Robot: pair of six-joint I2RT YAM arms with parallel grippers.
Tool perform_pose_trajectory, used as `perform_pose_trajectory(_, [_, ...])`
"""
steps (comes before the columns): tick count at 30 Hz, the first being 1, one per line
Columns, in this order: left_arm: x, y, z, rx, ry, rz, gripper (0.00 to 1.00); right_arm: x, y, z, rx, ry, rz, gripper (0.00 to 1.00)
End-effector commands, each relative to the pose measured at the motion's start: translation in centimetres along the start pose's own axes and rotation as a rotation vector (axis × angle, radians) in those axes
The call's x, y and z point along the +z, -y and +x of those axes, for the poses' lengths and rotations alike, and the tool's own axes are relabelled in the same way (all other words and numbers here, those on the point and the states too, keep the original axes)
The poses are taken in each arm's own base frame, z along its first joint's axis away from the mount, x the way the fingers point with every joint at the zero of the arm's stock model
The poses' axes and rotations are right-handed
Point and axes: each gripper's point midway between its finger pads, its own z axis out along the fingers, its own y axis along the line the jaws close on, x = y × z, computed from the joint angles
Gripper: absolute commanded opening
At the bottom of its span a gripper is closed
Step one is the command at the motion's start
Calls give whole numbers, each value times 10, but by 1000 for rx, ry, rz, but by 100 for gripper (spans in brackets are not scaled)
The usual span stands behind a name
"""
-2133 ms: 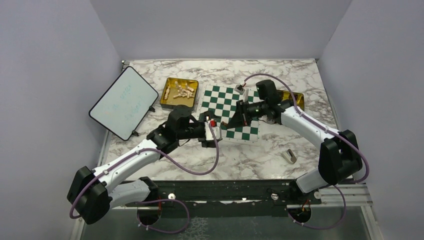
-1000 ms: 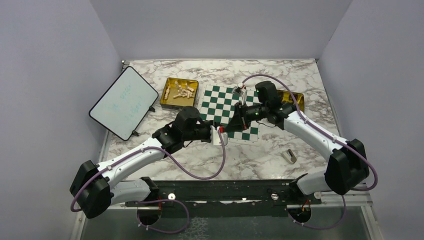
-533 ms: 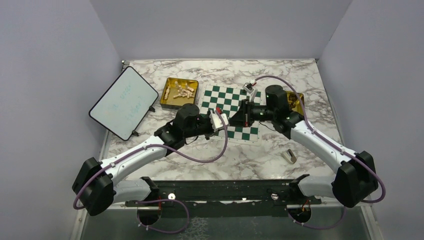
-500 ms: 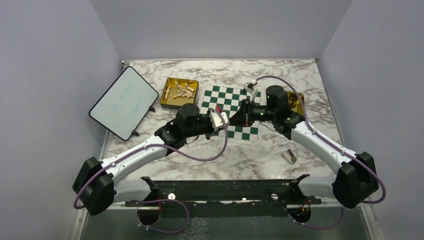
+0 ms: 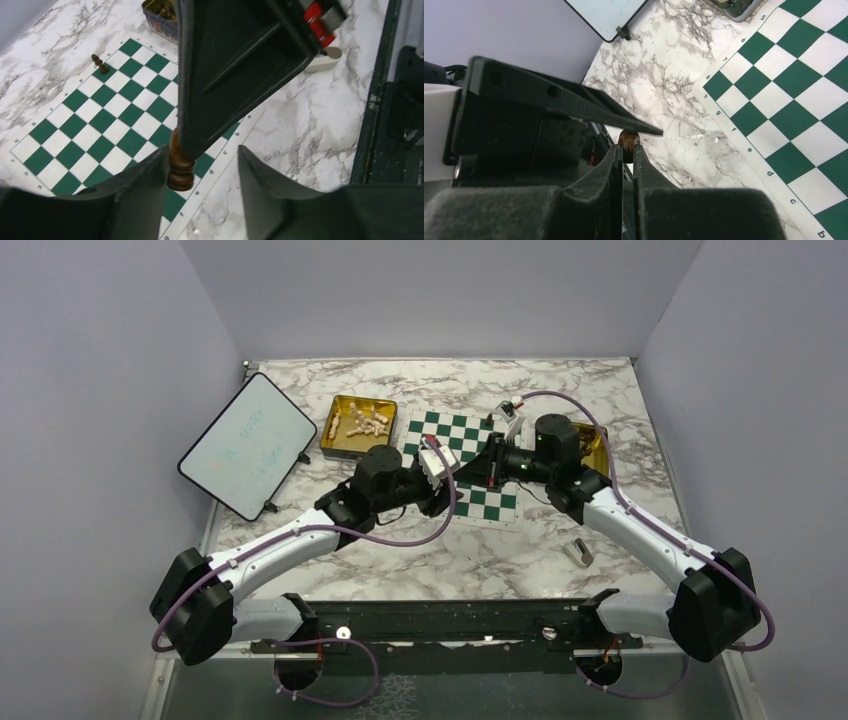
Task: Set up the chess pieces on the board
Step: Place the chess piece on the chessboard.
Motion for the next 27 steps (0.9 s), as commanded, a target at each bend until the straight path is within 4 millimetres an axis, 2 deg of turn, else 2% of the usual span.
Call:
perform_pose_trajectory(1, [0, 10, -22, -4, 73, 25, 63, 2, 20, -15, -40, 70, 116, 7])
perform_pose_trajectory(4, [-2, 2, -11, 12, 19, -18, 95, -4, 32, -22, -48, 98, 205, 6])
perform_pose_trajectory(5, [-2, 0, -8, 20, 4, -27, 98, -6, 39, -22, -48, 106, 246, 6])
perform_pose_trajectory(9, [-6, -6, 1, 31, -37, -65, 99, -17, 64, -34, -67, 153, 414, 5])
perform_pose_trajectory(16, [-13, -34, 18, -74, -105, -227, 99, -30, 111, -64, -188, 205, 692, 5])
perform_pose_trajectory(21, [-31, -75, 24, -257, -124, -385, 99, -31, 144, -88, -253, 197, 882, 5])
perform_pose_trajectory(25, [-54, -110, 31, -471, -85, -419, 99, -23, 169, -103, -289, 172, 990, 5])
perform_pose_trajectory(27, [-66, -124, 39, -540, -86, -497, 99, -19, 180, -109, -292, 161, 1021, 5])
